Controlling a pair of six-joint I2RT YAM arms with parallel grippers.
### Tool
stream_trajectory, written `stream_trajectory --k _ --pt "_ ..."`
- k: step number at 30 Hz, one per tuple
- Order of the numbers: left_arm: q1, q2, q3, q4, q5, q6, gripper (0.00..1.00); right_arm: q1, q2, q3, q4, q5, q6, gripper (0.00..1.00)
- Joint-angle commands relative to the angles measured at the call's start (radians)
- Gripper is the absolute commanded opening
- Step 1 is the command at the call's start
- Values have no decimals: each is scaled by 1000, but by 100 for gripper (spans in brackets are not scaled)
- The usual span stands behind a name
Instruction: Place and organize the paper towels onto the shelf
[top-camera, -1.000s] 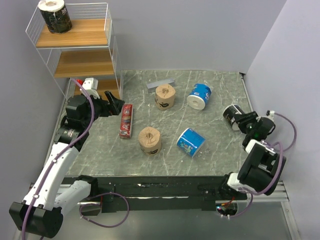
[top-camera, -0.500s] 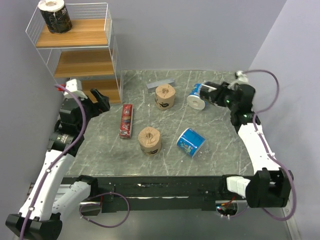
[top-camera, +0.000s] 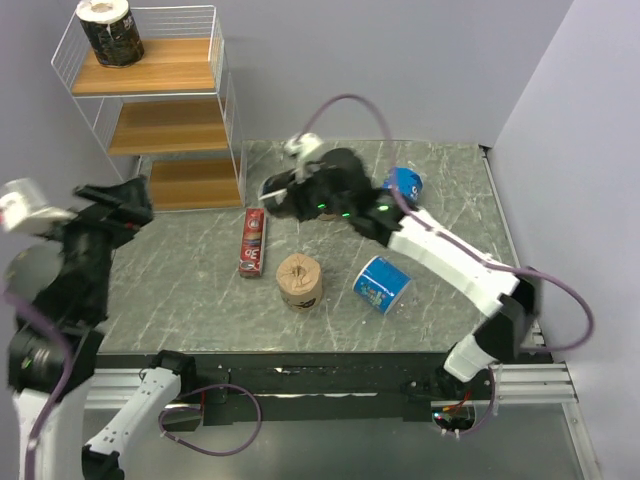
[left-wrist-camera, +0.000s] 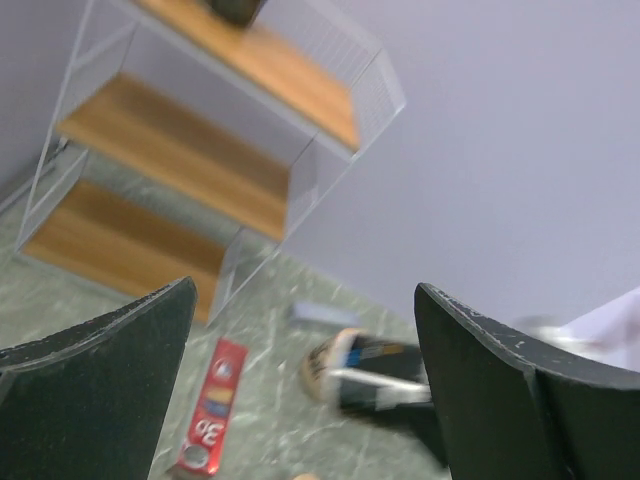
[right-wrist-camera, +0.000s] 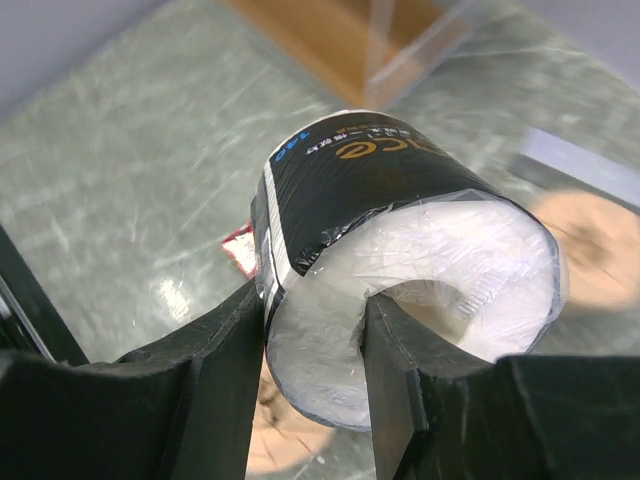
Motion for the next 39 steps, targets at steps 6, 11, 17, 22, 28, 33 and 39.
stream_trajectory --k 6,11,17,22,28,33,39 --pt "-3 -68 111 -69 -38 10 96 308 333 321 -28 194 -367 25" --pt "-3 -85 127 -84 -69 25 96 374 463 392 -8 185 -459 25" --pt "-3 -76 138 -86 -63 44 97 421 514 344 101 87 -553 30" --pt "-3 -73 129 -87 -55 53 97 427 585 377 104 82 -588 31" --pt "-3 -64 98 -80 -44 64 96 427 632 369 142 58 -634 33" --pt "-3 -55 80 -74 -32 68 96 427 660 378 161 90 -648 35" --pt "-3 -33 31 -43 0 146 96 429 580 357 162 76 -648 61"
